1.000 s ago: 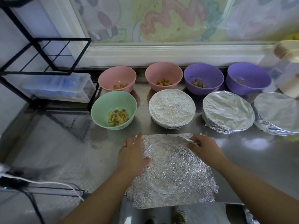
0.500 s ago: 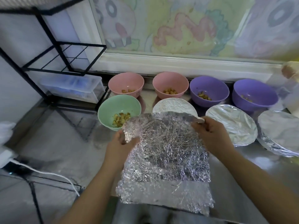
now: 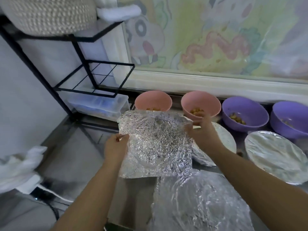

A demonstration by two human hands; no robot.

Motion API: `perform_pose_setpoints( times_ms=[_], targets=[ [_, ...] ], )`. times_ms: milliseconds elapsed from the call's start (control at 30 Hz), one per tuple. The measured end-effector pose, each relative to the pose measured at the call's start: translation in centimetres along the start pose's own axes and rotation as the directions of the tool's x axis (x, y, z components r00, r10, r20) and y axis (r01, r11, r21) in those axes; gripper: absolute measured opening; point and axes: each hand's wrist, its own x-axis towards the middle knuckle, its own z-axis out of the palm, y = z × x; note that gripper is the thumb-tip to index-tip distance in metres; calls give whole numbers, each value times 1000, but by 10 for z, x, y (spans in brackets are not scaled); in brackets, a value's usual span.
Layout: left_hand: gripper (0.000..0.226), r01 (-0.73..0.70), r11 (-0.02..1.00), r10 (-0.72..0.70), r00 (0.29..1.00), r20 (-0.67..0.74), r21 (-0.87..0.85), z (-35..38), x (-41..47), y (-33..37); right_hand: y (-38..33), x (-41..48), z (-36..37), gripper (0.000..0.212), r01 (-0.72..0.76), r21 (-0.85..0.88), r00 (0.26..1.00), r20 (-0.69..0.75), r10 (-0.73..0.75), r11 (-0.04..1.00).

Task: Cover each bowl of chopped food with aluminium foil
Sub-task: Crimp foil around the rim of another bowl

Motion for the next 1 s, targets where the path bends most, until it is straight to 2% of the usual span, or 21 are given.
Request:
perform_pose_setpoints(
  times_ms=[133,267,433,600,733,800,867,900,933,967,1000],
  targets=[
    [26,66,997,-66,998,3,48,-8,33,-2,-2,27,37,48,-114,-97,991,65,120,989],
    [23,79,990,-88,993,75,116,-7,47,-2,-3,45,55,36,-142,-273,984,68,166,952],
    [21,42,992,-53,995,87,122,-4,54,-4,-2,58,66,31,-213,-298,964,92,250,930],
    [21,27,987,-44,993,108,157,-10,43,-10,4,58,72,34,-205,-404,955,118,273,892],
    [12,44,988,-59,993,101,145,-18,33,-13,1,50,71,46,-186,-464,947,151,284,866],
    [29,52,995,-57,997,56,85,-21,35,-14,-5,48,70,55,-160,-449,958,144,248,879],
    [53,-74,989,82,995,-57,129,-24,36,-15,-11,40,69,57,-32,-449,993,90,81,893],
    [55,-202,954,232,965,-123,220,-24,34,-13,-13,33,70,55,89,-470,996,66,-65,878],
    [50,-360,878,417,898,-138,316,-20,30,-8,-15,24,72,51,234,-500,971,84,-222,834],
    [43,-522,757,591,804,-71,392,-14,23,-2,-15,14,77,49,378,-525,924,163,-346,763],
    [39,-661,607,710,701,74,440,-5,18,3,-12,6,83,47,500,-540,865,280,-416,677]
  ],
)
